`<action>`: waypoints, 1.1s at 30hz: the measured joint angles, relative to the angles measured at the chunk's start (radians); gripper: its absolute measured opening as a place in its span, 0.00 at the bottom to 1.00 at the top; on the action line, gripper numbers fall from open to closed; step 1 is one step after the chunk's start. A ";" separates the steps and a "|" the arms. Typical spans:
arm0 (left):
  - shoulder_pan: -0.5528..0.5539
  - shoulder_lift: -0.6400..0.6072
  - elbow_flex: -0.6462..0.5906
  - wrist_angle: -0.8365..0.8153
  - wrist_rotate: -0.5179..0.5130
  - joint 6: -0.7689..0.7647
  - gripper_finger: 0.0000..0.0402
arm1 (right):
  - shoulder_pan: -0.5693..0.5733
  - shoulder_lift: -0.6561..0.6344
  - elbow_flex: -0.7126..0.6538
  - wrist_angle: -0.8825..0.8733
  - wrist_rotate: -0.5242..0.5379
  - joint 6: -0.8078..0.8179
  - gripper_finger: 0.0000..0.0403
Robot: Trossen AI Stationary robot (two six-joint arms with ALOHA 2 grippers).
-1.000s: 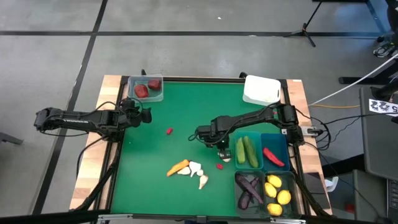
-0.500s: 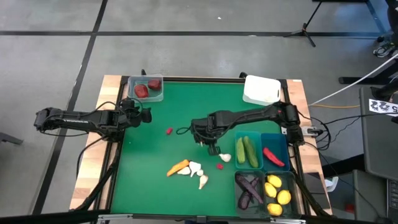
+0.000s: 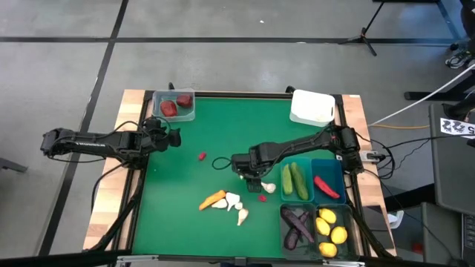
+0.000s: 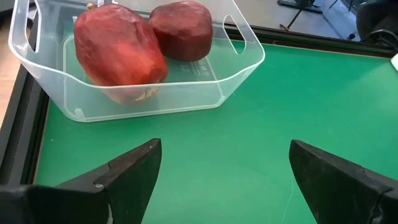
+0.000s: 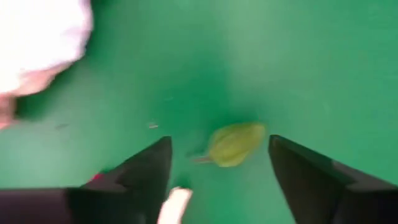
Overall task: Sort produce into baskets
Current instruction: Put the green bell pepper into the blue bin
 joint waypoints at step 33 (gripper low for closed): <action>0.000 0.000 0.000 0.001 0.001 -0.051 0.86 | -0.016 0.010 -0.142 0.117 0.035 0.199 0.51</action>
